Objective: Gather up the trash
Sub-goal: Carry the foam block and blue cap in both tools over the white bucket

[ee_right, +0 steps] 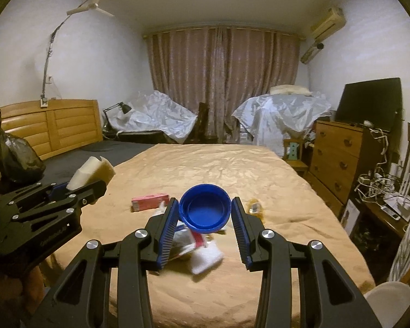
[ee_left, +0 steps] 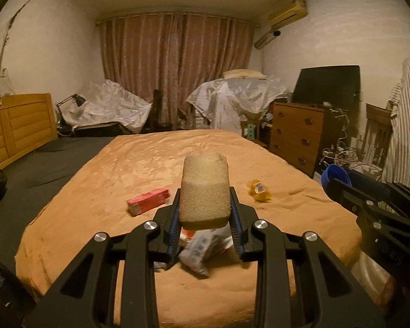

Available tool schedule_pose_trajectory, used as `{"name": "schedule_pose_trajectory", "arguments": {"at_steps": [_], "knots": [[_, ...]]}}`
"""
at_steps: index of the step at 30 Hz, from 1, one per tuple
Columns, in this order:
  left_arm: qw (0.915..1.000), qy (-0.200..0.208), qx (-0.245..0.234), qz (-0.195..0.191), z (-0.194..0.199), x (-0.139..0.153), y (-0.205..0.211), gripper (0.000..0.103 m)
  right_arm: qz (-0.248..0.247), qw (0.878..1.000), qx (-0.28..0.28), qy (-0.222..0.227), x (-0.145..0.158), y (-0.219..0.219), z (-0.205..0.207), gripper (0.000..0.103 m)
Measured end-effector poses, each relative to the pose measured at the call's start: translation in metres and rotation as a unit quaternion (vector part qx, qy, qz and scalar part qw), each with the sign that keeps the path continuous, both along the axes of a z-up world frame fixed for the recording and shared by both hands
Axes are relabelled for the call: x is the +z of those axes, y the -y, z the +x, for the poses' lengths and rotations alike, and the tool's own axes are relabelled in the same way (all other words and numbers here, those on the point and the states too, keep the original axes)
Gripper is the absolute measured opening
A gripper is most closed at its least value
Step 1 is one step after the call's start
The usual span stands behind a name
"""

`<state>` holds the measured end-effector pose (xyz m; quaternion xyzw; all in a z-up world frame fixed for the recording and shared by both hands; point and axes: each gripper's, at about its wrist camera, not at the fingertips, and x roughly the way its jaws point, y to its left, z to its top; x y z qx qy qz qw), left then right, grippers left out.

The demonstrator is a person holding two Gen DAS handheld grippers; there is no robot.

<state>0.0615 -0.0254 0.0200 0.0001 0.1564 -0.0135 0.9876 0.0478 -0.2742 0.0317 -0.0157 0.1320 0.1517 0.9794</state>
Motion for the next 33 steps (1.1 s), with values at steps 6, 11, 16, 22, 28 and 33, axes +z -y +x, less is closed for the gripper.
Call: {"name": "schedule_pose_trajectory", "arguments": {"at_steps": [6, 11, 16, 22, 28, 33], "knots": [[0.9988, -0.009, -0.048, 0.005, 0.010, -0.001, 0.040, 0.029, 0.005, 0.999, -0.038, -0.007, 0.009, 0.058, -0.007, 0.041], [0.9950, -0.018, -0.098, 0.012, 0.018, -0.004, 0.087, 0.029, 0.005, 0.996, -0.085, -0.013, 0.013, 0.126, -0.020, 0.041], [0.9851, -0.034, -0.168, 0.016, 0.024, -0.011, 0.146, 0.029, 0.004, 0.990, -0.140, -0.024, 0.007, 0.202, -0.040, 0.041], [0.9673, -0.059, -0.246, 0.017, 0.025, -0.024, 0.216, 0.029, -0.002, 0.978, -0.203, -0.055, -0.012, 0.302, -0.063, 0.041], [0.9446, -0.097, -0.313, 0.020, 0.026, -0.038, 0.276, 0.029, 0.001, 0.965, -0.238, -0.114, -0.041, 0.383, -0.070, 0.041], [0.9217, -0.152, -0.356, 0.024, 0.033, -0.059, 0.317, 0.029, 0.021, 0.952, -0.247, -0.178, -0.072, 0.445, -0.055, 0.041]]}}
